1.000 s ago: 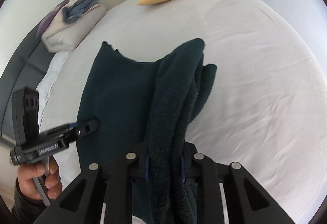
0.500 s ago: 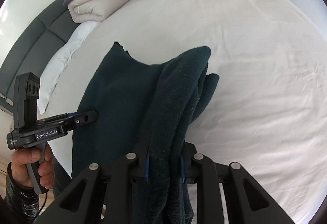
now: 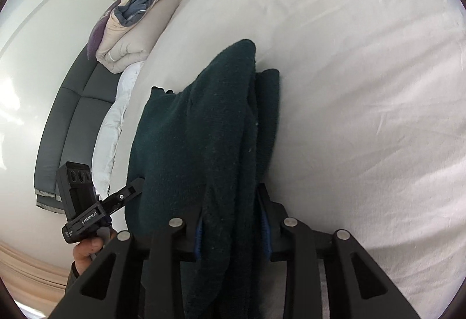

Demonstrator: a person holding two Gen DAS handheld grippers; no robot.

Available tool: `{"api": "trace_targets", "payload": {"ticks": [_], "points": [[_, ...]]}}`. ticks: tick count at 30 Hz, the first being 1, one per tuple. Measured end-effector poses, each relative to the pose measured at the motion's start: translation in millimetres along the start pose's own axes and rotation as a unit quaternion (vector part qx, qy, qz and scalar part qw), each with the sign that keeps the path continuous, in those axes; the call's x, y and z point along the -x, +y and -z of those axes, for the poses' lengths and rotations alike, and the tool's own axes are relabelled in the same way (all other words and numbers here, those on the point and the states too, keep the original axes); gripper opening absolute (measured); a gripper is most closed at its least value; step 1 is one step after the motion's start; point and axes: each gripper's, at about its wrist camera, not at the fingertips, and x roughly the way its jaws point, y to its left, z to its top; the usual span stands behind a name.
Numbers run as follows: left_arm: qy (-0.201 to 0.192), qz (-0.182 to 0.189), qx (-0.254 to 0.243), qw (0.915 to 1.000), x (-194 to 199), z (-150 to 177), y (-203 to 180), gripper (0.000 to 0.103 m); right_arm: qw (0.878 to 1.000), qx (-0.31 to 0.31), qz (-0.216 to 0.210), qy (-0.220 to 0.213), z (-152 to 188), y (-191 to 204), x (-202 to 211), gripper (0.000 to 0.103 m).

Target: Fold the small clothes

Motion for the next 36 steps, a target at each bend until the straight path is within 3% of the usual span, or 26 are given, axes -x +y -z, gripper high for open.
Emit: {"api": "trace_targets", "payload": {"ticks": [5, 7, 9, 12, 16, 19, 22, 23, 24, 27, 29, 31, 33, 36], "points": [[-0.046, -0.058, -0.047, 0.9962, 33, 27, -24, 0.067, 0.999, 0.012, 0.026, -0.018, 5, 8, 13, 0.046], [-0.095, -0.089, -0.074, 0.9887, 55, 33, -43, 0.073, 0.998, 0.023, 0.044, -0.036, 8, 15, 22, 0.052], [-0.138, -0.113, -0.086, 0.9801, 83, 38, -47, 0.09, 0.997, 0.027, 0.054, -0.054, 14, 18, 39, 0.057], [-0.22, -0.172, -0.102, 0.9547, 120, 55, -67, 0.101, 0.991, 0.046, 0.084, -0.096, 26, 30, 66, 0.064], [-0.308, -0.259, -0.135, 0.9057, 153, 81, -113, 0.103, 0.977, 0.078, 0.123, -0.158, 50, 54, 99, 0.077], [-0.329, -0.299, -0.182, 0.8771, 165, 95, -144, 0.103, 0.961, 0.099, 0.145, -0.212, 68, 72, 124, 0.086], [-0.341, -0.362, -0.228, 0.8372, 171, 108, -178, 0.103, 0.946, 0.122, 0.157, -0.256, 79, 97, 143, 0.096], [-0.341, -0.357, -0.234, 0.8374, 176, 111, -183, 0.103, 0.938, 0.136, 0.162, -0.273, 84, 108, 152, 0.1], [-0.336, -0.342, -0.235, 0.8458, 182, 113, -188, 0.103, 0.933, 0.148, 0.165, -0.285, 88, 116, 158, 0.103], [-0.308, -0.301, -0.193, 0.8817, 191, 105, -194, 0.103, 0.911, 0.192, 0.182, -0.317, 98, 144, 173, 0.103], [-0.279, -0.262, -0.155, 0.9109, 194, 96, -187, 0.103, 0.9, 0.218, 0.194, -0.324, 103, 160, 181, 0.103], [-0.249, -0.236, -0.119, 0.9316, 196, 93, -178, 0.103, 0.899, 0.227, 0.186, -0.324, 106, 169, 188, 0.103], [-0.238, -0.228, -0.098, 0.9389, 201, 96, -169, 0.103, 0.903, 0.228, 0.182, -0.316, 107, 173, 192, 0.103], [-0.234, -0.234, -0.081, 0.9404, 203, 99, -156, 0.103, 0.91, 0.216, 0.192, -0.296, 109, 176, 190, 0.103]]}}
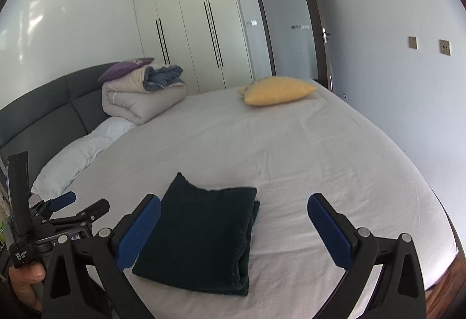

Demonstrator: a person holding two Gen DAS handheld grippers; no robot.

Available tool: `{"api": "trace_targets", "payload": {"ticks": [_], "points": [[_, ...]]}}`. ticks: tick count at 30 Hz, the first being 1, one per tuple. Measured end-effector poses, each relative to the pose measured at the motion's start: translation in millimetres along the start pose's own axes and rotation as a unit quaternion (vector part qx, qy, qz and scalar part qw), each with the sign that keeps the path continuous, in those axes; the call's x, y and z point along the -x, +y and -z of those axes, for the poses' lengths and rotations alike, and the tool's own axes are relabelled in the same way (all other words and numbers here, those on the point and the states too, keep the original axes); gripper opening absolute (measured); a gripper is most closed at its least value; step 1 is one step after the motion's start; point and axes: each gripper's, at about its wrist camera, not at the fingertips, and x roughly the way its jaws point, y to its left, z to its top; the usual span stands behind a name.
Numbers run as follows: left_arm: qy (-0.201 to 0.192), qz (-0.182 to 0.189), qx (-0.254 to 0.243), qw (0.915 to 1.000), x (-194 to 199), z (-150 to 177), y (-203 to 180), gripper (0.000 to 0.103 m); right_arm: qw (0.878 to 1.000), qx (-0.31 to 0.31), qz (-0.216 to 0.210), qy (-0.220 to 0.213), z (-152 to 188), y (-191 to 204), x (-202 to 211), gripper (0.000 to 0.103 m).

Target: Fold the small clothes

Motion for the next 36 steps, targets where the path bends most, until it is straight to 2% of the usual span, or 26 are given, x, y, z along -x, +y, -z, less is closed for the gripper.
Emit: {"api": "trace_targets", "payload": {"ticks": [4, 8, 13, 22, 26, 36], "points": [[0.033, 0.0, 0.014, 0.9993, -15, 7, 7, 0.103, 1.0, 0.016, 0.01, 0.01, 12, 14, -2, 0.103], [0.027, -0.015, -0.001, 0.9995, -26, 17, 2, 0.103, 0.999, 0.034, 0.021, 0.022, 22, 27, -9, 0.103], [0.013, -0.011, 0.018, 0.9997, -34, 28, 7, 0.103, 0.997, 0.032, 0.037, 0.053, 31, 34, -21, 0.103], [0.048, -0.016, 0.031, 0.9982, -59, 42, 17, 0.103, 0.994, 0.021, 0.065, 0.091, 47, 29, -39, 0.103], [0.06, -0.019, 0.027, 0.9977, -68, 48, 19, 0.103, 0.992, 0.012, 0.064, 0.106, 55, 26, -45, 0.103], [0.075, -0.012, 0.025, 0.9968, -82, 59, 19, 0.103, 0.988, 0.004, 0.076, 0.138, 68, 20, -59, 0.103]]}}
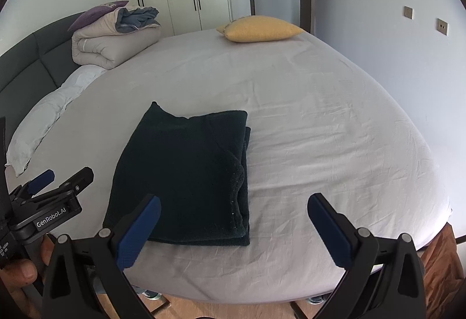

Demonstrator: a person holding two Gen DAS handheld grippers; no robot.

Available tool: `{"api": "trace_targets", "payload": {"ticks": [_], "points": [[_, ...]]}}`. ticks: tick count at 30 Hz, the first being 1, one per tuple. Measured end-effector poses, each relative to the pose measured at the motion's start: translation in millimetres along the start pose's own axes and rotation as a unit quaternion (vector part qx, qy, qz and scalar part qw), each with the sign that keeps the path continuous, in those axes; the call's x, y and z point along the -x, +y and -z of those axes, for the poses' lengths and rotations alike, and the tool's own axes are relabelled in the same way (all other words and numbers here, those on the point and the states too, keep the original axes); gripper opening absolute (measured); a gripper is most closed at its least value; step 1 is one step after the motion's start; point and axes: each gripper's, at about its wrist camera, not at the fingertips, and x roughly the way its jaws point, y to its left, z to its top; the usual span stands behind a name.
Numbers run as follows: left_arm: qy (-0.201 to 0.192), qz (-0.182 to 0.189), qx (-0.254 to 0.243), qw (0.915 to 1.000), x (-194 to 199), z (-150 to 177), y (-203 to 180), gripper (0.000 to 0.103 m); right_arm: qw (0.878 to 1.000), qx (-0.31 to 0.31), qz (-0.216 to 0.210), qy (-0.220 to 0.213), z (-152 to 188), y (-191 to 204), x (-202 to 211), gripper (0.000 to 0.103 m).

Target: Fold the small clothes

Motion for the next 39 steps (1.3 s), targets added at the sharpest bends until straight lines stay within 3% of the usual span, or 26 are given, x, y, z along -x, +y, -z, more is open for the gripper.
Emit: {"api": "trace_targets", "payload": {"ticks": [39], "points": [[0.01, 0.007, -0.005, 0.9999, -13, 6, -8, 0.103, 1.0, -0.006, 0.004, 0.025, 5, -6, -10, 0.103]]}}
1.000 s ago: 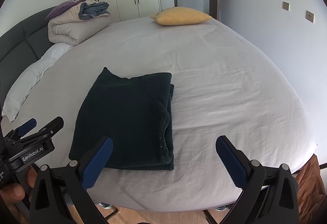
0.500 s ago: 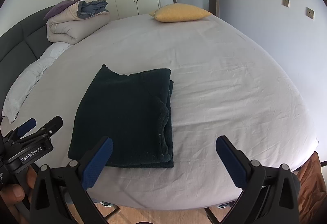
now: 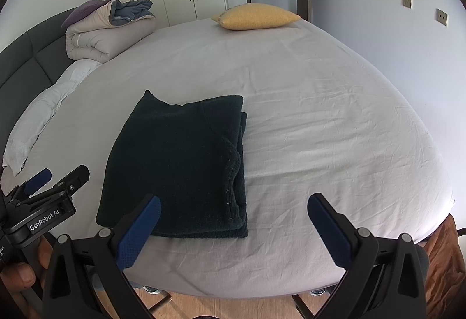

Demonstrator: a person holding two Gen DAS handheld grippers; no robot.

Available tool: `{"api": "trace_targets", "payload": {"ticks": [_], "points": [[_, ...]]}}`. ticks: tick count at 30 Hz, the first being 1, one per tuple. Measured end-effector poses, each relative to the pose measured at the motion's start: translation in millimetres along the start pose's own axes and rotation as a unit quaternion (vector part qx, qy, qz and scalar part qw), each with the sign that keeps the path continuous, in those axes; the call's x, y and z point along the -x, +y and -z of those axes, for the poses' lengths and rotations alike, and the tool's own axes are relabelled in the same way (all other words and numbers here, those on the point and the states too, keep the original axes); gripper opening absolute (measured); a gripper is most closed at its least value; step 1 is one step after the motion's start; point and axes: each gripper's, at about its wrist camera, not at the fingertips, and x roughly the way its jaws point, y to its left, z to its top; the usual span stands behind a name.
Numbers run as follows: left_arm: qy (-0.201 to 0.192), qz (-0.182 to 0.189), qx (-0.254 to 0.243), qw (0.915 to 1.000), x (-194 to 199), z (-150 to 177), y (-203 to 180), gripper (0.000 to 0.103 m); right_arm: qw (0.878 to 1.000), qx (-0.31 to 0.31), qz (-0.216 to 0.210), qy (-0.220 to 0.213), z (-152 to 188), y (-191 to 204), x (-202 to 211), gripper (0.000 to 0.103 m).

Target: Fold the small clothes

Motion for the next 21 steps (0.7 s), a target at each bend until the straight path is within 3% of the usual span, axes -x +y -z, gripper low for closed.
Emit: {"api": "trace_targets", "payload": {"ticks": [21], "points": [[0.003, 0.002, 0.001, 1.0, -0.3, 1.8, -0.6, 0.103, 1.0, -0.003, 0.0, 0.002, 0.4, -2.8, -2.3, 0.103]]}}
